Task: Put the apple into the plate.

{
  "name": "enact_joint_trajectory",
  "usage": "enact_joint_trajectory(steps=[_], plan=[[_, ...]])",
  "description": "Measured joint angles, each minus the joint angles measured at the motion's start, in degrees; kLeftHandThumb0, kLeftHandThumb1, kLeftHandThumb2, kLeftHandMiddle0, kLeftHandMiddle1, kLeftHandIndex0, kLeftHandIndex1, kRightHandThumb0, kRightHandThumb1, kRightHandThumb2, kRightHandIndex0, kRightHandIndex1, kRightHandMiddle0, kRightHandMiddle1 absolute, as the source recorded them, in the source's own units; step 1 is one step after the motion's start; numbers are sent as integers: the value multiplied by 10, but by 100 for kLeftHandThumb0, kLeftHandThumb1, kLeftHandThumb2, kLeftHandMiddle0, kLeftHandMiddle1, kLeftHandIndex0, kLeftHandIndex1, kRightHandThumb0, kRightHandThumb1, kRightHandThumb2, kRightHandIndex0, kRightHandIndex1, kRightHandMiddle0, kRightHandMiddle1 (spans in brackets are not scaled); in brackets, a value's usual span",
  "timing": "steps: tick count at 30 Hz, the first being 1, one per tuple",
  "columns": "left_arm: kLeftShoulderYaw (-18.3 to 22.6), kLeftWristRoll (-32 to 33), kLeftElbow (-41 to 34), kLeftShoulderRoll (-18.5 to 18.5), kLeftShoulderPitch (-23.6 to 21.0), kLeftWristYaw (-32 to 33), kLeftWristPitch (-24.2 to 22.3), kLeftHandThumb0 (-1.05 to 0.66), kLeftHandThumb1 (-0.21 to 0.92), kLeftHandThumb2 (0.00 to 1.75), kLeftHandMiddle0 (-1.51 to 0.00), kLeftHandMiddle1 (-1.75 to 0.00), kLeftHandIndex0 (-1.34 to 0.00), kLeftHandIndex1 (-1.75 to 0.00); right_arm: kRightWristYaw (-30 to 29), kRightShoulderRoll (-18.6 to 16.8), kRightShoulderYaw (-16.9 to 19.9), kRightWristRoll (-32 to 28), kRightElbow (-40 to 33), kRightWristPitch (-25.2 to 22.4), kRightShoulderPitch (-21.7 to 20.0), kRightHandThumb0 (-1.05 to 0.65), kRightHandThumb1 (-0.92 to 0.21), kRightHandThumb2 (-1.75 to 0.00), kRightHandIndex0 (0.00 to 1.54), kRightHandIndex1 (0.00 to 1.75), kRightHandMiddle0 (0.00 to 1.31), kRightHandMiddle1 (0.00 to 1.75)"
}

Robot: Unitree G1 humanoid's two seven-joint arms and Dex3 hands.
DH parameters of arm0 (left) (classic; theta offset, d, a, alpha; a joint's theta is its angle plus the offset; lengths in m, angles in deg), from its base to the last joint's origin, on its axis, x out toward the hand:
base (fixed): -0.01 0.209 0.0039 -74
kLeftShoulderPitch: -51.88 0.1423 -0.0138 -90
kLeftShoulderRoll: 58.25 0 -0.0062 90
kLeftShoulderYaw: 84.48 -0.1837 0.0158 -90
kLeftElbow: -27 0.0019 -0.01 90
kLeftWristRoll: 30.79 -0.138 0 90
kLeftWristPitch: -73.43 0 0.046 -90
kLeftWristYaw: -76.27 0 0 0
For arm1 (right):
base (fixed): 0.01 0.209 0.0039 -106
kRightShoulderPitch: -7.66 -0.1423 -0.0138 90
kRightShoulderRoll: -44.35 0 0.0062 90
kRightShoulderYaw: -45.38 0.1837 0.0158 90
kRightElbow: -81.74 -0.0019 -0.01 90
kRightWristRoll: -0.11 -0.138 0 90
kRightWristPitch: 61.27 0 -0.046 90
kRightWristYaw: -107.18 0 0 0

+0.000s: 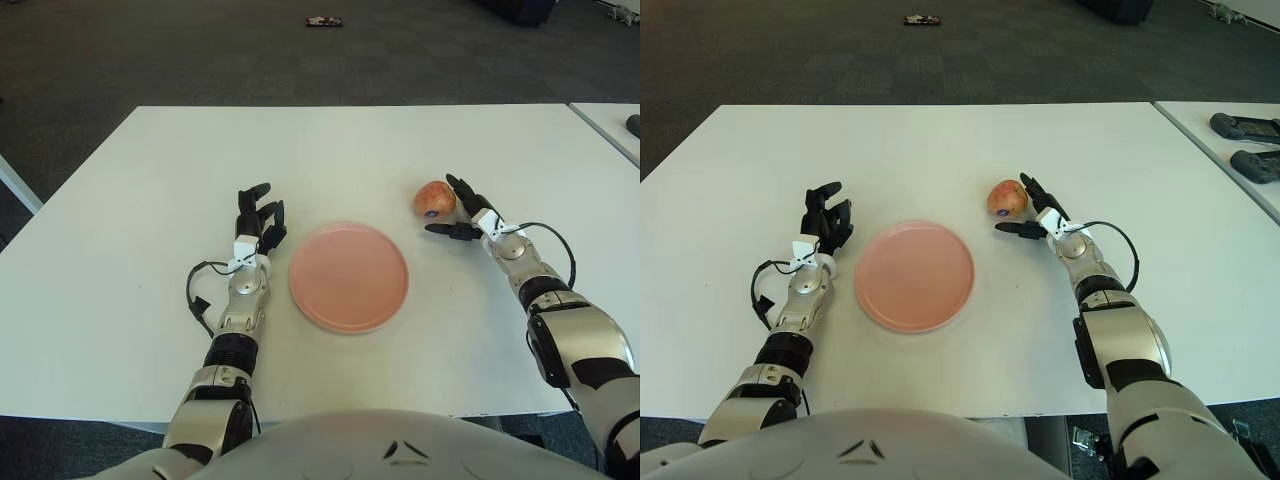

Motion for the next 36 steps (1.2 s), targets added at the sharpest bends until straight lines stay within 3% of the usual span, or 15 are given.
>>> enact_joint_trajectory(steps=[20, 36], plan=[[0, 0, -5, 0, 1, 1, -5, -73, 92, 53, -30, -78, -8, -122, -12, -5, 2, 0, 0, 0, 1, -99, -70, -4, 0, 0, 0, 0], [-1, 0, 0, -1, 1, 1, -2, -73, 92, 55, -30, -78, -7, -122, 2, -19, 37, -26, 0, -16, -3, -87, -67, -4, 0, 0, 0, 0]])
